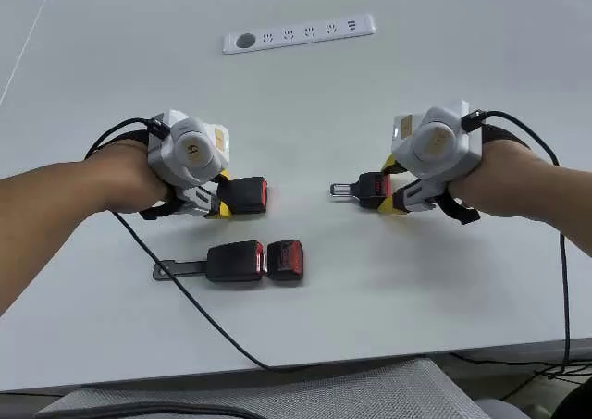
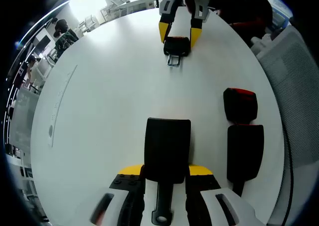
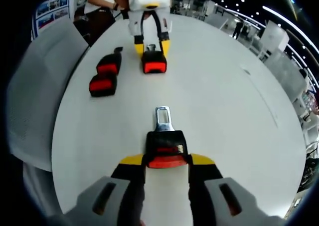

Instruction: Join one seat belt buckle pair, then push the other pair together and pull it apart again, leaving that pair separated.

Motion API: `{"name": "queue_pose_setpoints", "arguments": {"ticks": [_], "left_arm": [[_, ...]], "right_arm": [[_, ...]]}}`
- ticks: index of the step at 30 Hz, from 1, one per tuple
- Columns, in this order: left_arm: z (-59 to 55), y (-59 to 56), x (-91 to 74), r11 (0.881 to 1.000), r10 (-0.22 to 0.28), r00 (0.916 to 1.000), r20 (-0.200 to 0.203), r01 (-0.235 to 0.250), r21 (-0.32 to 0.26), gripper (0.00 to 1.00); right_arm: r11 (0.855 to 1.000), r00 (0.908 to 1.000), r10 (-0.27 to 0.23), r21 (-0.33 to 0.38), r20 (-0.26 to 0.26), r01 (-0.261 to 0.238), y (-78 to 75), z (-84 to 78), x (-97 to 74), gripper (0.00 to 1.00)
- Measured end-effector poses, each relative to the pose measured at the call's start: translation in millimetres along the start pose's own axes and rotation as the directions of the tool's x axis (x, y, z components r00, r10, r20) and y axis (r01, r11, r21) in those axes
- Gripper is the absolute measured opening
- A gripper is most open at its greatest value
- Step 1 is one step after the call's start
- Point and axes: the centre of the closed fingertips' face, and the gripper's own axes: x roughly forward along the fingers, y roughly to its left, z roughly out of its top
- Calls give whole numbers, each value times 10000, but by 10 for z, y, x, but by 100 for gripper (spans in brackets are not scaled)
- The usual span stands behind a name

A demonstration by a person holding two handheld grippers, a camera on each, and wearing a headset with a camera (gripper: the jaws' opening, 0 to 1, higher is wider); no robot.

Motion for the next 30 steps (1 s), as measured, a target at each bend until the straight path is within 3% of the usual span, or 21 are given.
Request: {"name": "queue_pose_setpoints", "arguments": {"ticks": [14,30], "left_arm": [[8,3,11,9999,-75,9999,-98,76,72,31],[8,4,10,10000,-62,9999,-143,62,22,31]], "right_arm": [[9999,9991,-17,-115,415,22,49,409,260,32],[9988,9982,13,-497,596,17,47,661,464,32]]}}
